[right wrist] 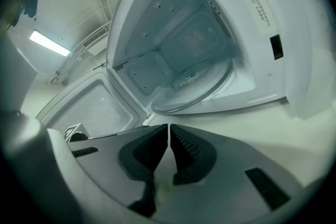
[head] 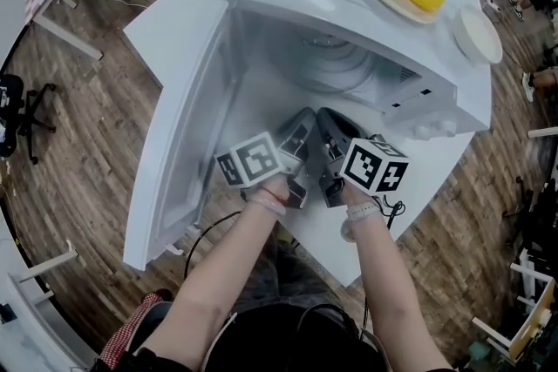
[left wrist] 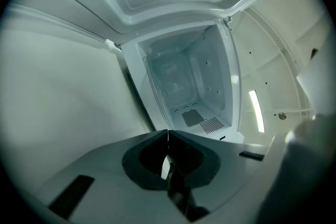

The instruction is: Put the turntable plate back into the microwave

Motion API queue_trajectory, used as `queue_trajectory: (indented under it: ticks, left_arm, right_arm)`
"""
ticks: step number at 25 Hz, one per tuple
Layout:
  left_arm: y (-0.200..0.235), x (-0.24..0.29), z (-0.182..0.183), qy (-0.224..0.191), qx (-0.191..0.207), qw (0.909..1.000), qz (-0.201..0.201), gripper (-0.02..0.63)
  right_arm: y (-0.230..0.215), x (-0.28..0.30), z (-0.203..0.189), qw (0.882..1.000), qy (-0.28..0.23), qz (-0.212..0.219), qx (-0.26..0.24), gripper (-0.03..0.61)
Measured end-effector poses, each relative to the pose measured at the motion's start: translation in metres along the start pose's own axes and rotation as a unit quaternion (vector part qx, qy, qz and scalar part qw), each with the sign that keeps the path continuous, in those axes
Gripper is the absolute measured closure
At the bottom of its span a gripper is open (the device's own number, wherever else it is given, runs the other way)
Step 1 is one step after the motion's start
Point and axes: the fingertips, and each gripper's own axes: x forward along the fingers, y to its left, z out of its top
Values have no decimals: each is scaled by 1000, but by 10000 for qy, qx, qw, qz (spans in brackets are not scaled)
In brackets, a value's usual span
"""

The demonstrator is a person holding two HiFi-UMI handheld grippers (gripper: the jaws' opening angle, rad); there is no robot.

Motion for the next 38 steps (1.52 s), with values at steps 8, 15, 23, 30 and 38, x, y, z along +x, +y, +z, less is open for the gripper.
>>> queue_trajectory:
  ticks: [8, 15, 23, 30, 38]
  left_arm:
    - [-9, -8, -11, 97, 260, 9996, -72, 601]
    - [-15, -19, -26, 217, 456, 9987, -44, 601]
    - [-32, -43, -48, 370, 1398, 9894, -108, 601]
    - [-47, -64, -69, 442, 1900, 9807, -116, 601]
    - [-69, -86, -86, 443, 2362, 9705, -176, 601]
  right_arm:
    - [7, -15, -1, 9990, -86, -54, -431, 549]
    - [13, -31, -14, 9981, -59, -114, -605, 549]
    - [27, -62, -32, 9956, -278, -96, -887, 549]
    - [37, -90, -49, 9948, -384, -123, -931, 549]
    - [52, -116, -58, 9935, -575, -136, -974, 549]
